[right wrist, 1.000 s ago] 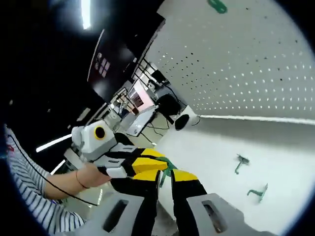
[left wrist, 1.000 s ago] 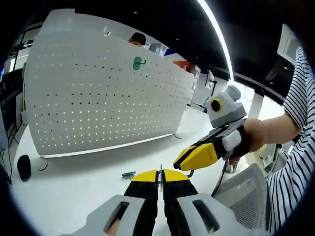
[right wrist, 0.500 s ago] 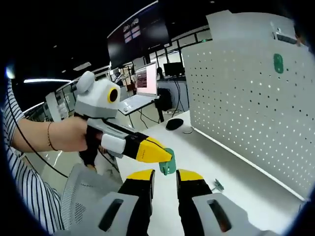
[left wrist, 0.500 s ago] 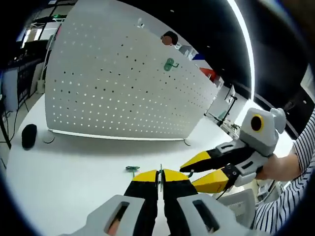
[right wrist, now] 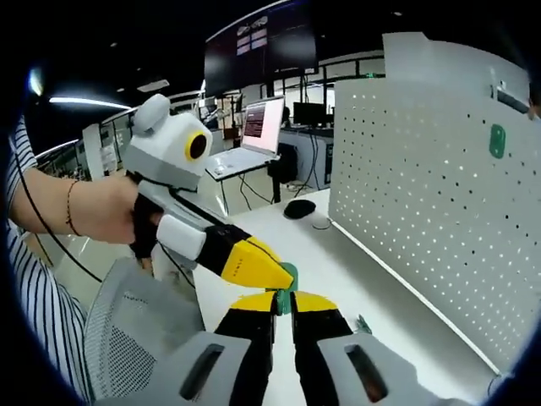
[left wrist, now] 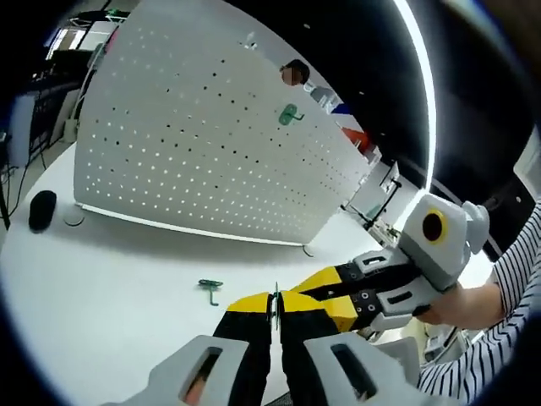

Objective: Insert the hook assembly into the mounting plate slot until the hook locks in place.

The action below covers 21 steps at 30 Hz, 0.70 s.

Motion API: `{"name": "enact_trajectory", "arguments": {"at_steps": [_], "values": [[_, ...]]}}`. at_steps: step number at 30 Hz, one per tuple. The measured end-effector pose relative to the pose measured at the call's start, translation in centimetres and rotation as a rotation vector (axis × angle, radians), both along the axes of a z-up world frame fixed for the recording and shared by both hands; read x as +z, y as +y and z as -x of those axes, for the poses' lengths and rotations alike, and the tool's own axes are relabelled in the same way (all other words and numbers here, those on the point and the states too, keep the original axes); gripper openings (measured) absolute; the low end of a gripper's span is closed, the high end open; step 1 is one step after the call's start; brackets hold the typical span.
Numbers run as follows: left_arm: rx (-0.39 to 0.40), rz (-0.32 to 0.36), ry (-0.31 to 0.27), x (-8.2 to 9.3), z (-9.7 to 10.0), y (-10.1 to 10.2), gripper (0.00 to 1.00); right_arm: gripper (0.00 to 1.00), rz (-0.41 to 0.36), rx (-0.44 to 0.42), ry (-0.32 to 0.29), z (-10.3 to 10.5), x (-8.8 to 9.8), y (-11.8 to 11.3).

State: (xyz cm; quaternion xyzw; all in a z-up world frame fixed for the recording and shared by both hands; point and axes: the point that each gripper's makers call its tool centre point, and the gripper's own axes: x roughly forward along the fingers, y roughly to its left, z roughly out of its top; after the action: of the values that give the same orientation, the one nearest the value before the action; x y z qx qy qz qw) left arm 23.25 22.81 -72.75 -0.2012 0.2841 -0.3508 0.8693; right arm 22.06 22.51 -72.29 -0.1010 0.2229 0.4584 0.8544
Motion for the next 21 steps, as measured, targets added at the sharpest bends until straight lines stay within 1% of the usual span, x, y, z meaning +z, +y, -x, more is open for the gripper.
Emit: {"name": "enact_trajectory", "arguments": {"at_steps": [1, 2, 4, 5, 9, 11, 13, 14, 16, 18, 20, 21], "values": [[0.000, -0.002, -0.006, 0.0, -0.1, 0.1, 0.01, 0.03, 0.015, 0.014, -0.004, 0.3, 0.0, 0.0], [0.000, 0.005, 0.000, 0.1, 0.0, 0.0, 0.01, 0.02, 0.023, 0.024, -0.009, 0.3, 0.0, 0.1], [0.004, 0.016, -0.003, 0.3, -0.1, 0.0, 0.01, 0.02, 0.039, 0.031, -0.035, 0.3, 0.2, 0.2], [0.001, 0.016, -0.002, 0.3, 0.0, 0.0, 0.01, 0.02, 0.046, 0.035, -0.036, 0.3, 0.1, 0.2], [0.009, 0.035, -0.006, 0.7, -0.2, 0.0, 0.01, 0.01, 0.033, 0.020, -0.036, 0.1, 0.5, 0.1], [0.003, 0.036, -0.020, 0.7, -0.2, 0.0, 0.02, 0.01, 0.029, 0.008, -0.027, 0.1, 0.6, 0.1], [0.000, 0.046, -0.019, 0.8, -0.1, 0.0, 0.02, 0.00, 0.017, 0.002, -0.022, 0.2, 0.6, 0.0], [-0.002, 0.053, -0.025, 0.9, 0.0, 0.0, 0.02, 0.00, -0.004, -0.012, -0.006, 0.3, 0.8, -0.1], [-0.008, 0.067, -0.043, 1.1, 0.2, 0.0, 0.03, 0.00, -0.011, -0.011, -0.004, 0.4, 0.9, -0.2], [-0.010, 0.067, -0.079, 1.3, 0.2, 0.0, 0.04, 0.00, -0.019, -0.015, -0.003, 0.4, 1.0, -0.1], [-0.011, 0.059, -0.087, 1.3, 0.3, 0.0, 0.05, 0.00, -0.034, -0.020, 0.021, 0.5, 0.9, -0.1], [-0.002, 0.060, -0.095, 1.4, 0.2, 0.1, 0.06, 0.00, -0.035, -0.018, 0.024, 0.4, 0.9, 0.0]]}}
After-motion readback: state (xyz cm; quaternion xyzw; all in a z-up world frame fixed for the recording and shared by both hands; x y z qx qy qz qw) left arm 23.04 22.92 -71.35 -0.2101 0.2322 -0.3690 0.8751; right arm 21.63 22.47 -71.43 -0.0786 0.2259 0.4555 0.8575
